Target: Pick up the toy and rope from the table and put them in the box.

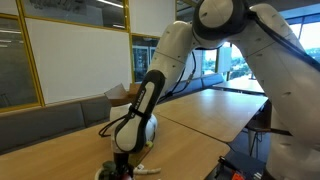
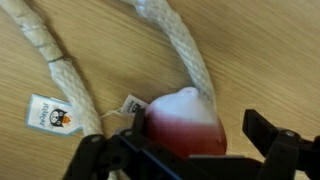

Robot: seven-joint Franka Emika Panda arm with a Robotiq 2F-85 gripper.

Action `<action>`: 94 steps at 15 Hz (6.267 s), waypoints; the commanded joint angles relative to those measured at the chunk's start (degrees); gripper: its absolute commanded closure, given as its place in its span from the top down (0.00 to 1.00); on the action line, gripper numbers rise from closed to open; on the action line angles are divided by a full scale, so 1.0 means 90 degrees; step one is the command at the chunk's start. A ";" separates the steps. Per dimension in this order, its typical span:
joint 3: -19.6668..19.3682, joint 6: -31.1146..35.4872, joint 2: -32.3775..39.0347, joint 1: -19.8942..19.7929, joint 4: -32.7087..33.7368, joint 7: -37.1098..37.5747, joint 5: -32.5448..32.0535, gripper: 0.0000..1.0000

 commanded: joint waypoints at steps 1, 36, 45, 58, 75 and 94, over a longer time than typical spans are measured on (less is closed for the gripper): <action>-0.0108 0.0039 0.0193 0.0096 0.0291 -0.0086 -0.0082 0.75; -0.0949 -0.0203 -0.3699 0.0419 0.0353 0.4772 -0.5892 0.15; -0.1646 -0.0533 -0.3129 -0.0309 0.1079 0.8378 -0.9875 0.15; -0.1765 -0.0141 -0.0884 -0.1815 0.2628 0.5655 -0.5515 0.16; -0.2804 -0.0316 -0.1233 -0.0578 0.2629 0.3687 -0.3214 1.00; -0.1618 -0.0026 -0.4836 0.1268 -0.1759 0.3742 -0.2516 1.00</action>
